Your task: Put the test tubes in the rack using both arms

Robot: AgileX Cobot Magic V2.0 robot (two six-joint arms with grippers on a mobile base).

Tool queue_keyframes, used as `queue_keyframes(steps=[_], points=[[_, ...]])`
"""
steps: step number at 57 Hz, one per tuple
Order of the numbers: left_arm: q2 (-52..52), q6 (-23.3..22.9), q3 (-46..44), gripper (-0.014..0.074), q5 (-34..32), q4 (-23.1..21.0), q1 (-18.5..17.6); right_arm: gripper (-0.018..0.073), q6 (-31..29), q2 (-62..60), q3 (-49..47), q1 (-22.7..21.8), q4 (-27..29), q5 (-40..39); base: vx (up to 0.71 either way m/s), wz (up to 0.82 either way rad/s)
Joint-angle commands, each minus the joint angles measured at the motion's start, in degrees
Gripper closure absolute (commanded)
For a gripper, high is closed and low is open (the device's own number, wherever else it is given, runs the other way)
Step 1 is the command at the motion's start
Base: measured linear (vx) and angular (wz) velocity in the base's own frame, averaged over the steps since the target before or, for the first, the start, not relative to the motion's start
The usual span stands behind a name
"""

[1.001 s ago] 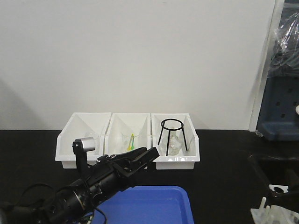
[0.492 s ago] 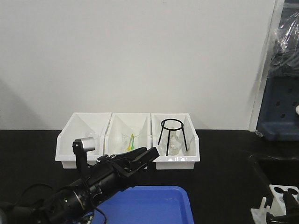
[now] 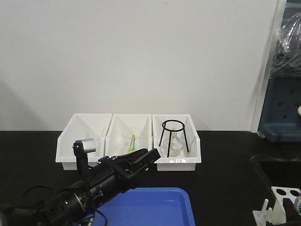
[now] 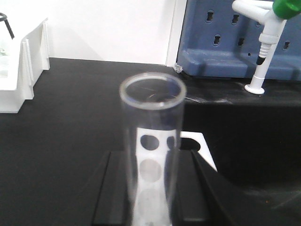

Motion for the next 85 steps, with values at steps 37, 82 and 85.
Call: queue_keyframes(steps=[37,82,85], points=[[-2.76,-0.41,-1.56,0.0185,-4.22,-1.87,-0.08,0.0174,4.28,-1.52,-0.88,-0.31,4.83,2.1,0.0,0.0],[-2.76,-0.41,-1.56,0.0185,-3.74,-1.87,-0.08,0.0174,-4.79,-26.83,-11.15,-0.31,4.5,26.68,0.0,0.0],[-2.76,-0.41,-1.56,0.0185,-3.59,-1.87,-0.08,0.0174,-5.8,-29.19,-12.98,-0.31,4.55,29.54,0.0,0.0]])
